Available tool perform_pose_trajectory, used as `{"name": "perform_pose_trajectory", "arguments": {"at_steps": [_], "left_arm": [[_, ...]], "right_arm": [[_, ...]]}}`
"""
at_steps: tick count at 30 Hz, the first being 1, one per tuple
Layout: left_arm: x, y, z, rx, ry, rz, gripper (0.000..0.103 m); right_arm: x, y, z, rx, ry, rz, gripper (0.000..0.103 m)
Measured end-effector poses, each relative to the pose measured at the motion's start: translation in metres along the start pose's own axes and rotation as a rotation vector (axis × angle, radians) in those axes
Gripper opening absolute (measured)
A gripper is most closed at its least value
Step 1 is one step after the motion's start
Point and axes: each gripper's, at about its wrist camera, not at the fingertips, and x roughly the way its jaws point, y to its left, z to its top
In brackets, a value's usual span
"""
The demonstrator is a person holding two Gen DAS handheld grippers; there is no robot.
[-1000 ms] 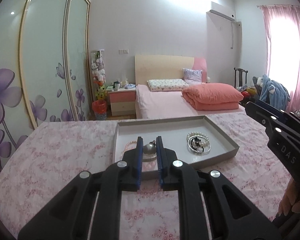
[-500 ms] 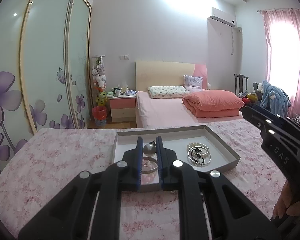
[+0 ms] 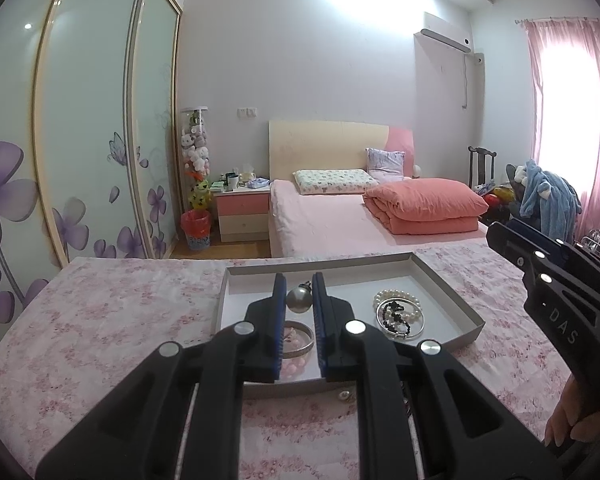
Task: Organize jewelry
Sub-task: 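Carry the silver ring and pearl earring into the tray and open both tools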
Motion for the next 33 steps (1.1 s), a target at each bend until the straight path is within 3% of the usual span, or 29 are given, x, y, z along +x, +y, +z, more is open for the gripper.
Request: {"name": "perform_pose_trajectory", "arguments": {"at_steps": [9,17,29,31,33], "left_arm": [[0.030,0.005,0.004,-0.018,0.037,-0.031,0.014],[0.083,0.009,0.000,-0.027,0.119,-0.033,0.014],[0.138,0.001,-0.006,-0.025,0.202,-0.070,0.014],[0.143,0.003,-0.007,-0.038,0.208,-0.069,0.018],[0.144,0.009,-0.007,-0.052,0.213,-0.069,0.023]], "right_arm": [[0.015,-0.004,0.000,0.016,0.027,0.010,0.023],[0.070,-0.007,-0.014,0.043,0.154,0.027,0.023],[0.127,-0.006,-0.027,0.069,0.277,0.059,0.023],[0.131,-0.010,-0.028,0.091,0.291,0.066,0.027],[0.130,-0.016,-0.028,0.101,0.293,0.062,0.037]]}}
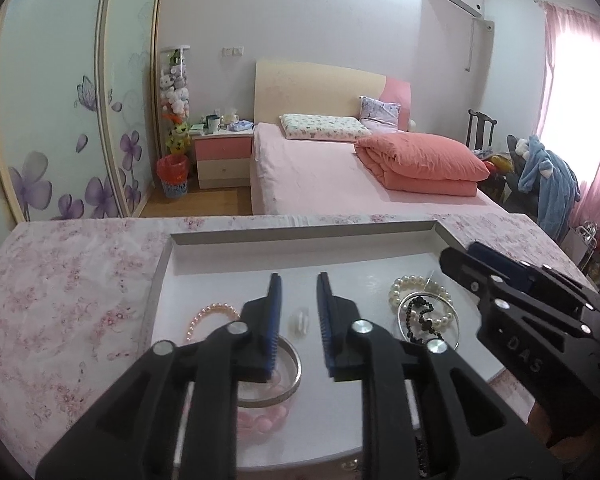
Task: Organize jewelry
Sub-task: 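Carry the silver ring and pearl earring into the tray and open both tools, then move the right tool to the dark red bead strand and grasp it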
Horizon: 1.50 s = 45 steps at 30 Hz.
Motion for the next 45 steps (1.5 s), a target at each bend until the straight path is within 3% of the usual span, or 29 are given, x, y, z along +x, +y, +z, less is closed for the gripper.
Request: {"name": "perform_pose_trajectory", "arguments": {"at_steps": [16,24,28,35,39,45], "left_arm": [[-0.058,0.039,-0.014,-0.079,-0.024,0.053,0.030],[-0.092,0.045,-0.038,-0.054,-0.001,0.070,0.032],[-0.099,0.048,-0.049,-0.047,0.026,0.083,0.033],[-0.105,0.058,-0.060,-0.061,0.046,0.107,0.034],[-0.108,0.063,-0.062,-0.075,0.053,0.120,0.037],[-0.104,0.070,-0.068,-0.090,0.076,0.131,0.037]], "right_arm": [[-0.041,-0.022,-0.019,0.045,0.042,0.003,0.037],[-0.051,-0.005,-0.053,-0.014,0.197,0.087,0.038],[-0.050,0.007,-0.071,-0.051,0.270,0.118,0.051],[-0.042,0.026,-0.082,-0.107,0.314,0.098,0.073],[-0.034,0.031,-0.084,-0.137,0.333,0.059,0.081],[-0.019,0.035,-0.086,-0.162,0.378,0.019,0.085]]}}
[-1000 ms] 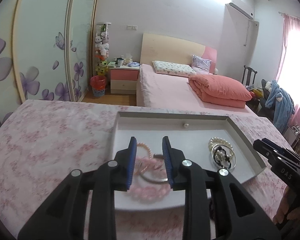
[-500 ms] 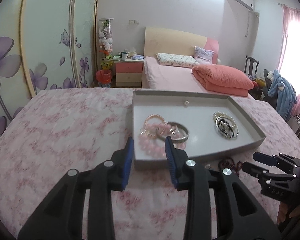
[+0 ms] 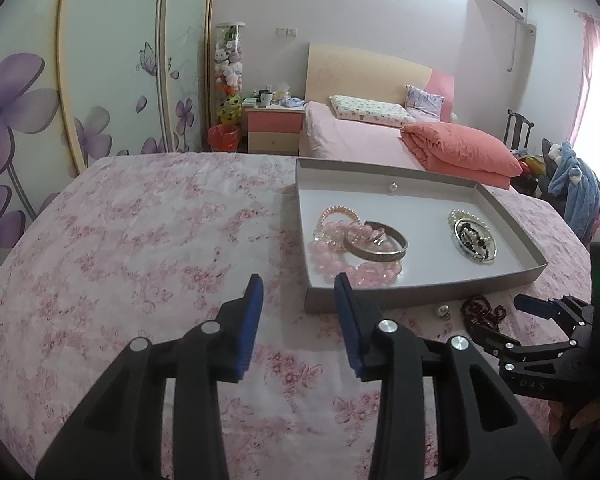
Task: Organize jewelry
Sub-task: 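Move the right tool to the dark red bead strand and grasp it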
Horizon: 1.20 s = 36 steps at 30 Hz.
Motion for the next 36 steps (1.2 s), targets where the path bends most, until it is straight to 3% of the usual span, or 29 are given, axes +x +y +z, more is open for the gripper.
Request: {"name": "perform_pose_trajectory", "arguments": {"at_steps": [4,7,11,12,16,26,28,36], "left_arm": [[0.002,0.000,-0.002,-0.002,0.006,0.000,0.038],[0.003,-0.003,-0.003,0.000,0.009,-0.004,0.038],[0.004,-0.008,-0.003,0.007,0.014,-0.013,0.038],[0.003,-0.009,-0.003,0.008,0.016,-0.016,0.038],[0.000,-0.018,-0.005,0.021,0.019,-0.038,0.042],[0.003,-0.065,-0.012,0.106,0.080,-0.120,0.059],[0.010,-0.079,-0.015,0.129,0.111,-0.131,0.064],[0.046,-0.124,-0.025,0.148,0.204,-0.088,0.064]], "right_arm": [[0.004,0.005,0.002,-0.020,0.011,0.006,0.085],[0.004,0.009,0.003,-0.025,0.010,0.034,0.072],[0.000,0.007,0.004,-0.021,-0.011,0.044,0.023],[0.000,0.005,0.003,-0.013,-0.011,0.048,0.018],[-0.005,-0.010,-0.002,0.034,-0.012,0.028,0.014],[-0.021,-0.065,-0.023,0.111,-0.007,-0.163,0.014],[-0.022,-0.068,-0.025,0.118,-0.013,-0.160,0.014],[-0.021,-0.075,-0.027,0.150,-0.016,-0.123,0.014]]}}
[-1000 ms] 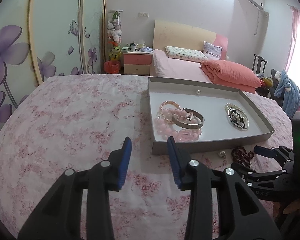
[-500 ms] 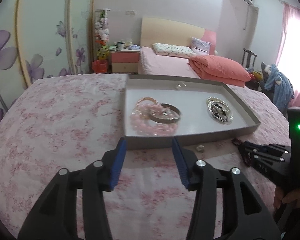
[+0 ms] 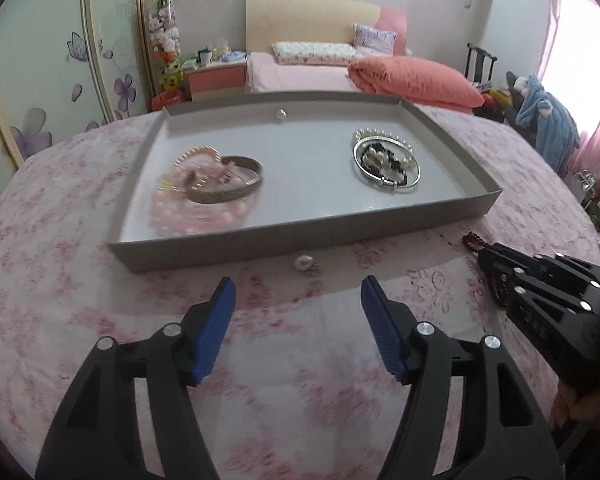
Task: Organize jewelry
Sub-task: 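Move the right tool to the dark red bead strand and grasp it, then grasp the second pearl earring with the left tool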
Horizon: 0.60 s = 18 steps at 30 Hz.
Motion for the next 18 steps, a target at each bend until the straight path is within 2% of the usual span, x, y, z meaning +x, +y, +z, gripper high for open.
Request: {"name": "perform_pose_trajectory", "arguments": {"at_steps": [8,11,13,18], "left_arm": [[0.026,-0.011,0.012,-0.065,0.034,0.074,0.047],[0.027,-0.012,0.012,-0.065,0.026,0.094,0.042],[0.028,-0.012,0.013,-0.069,0.021,0.105,0.034],[0.026,-0.008,0.013,-0.076,0.016,0.124,0.023]], "right_arm": [[0.000,-0.005,-0.001,0.028,0.001,0.037,0.014],[0.000,-0.005,-0.001,0.032,0.001,0.042,0.014],[0.000,-0.004,-0.001,0.031,0.001,0.041,0.014],[-0.001,-0.004,-0.002,0.024,0.001,0.034,0.014]]}}
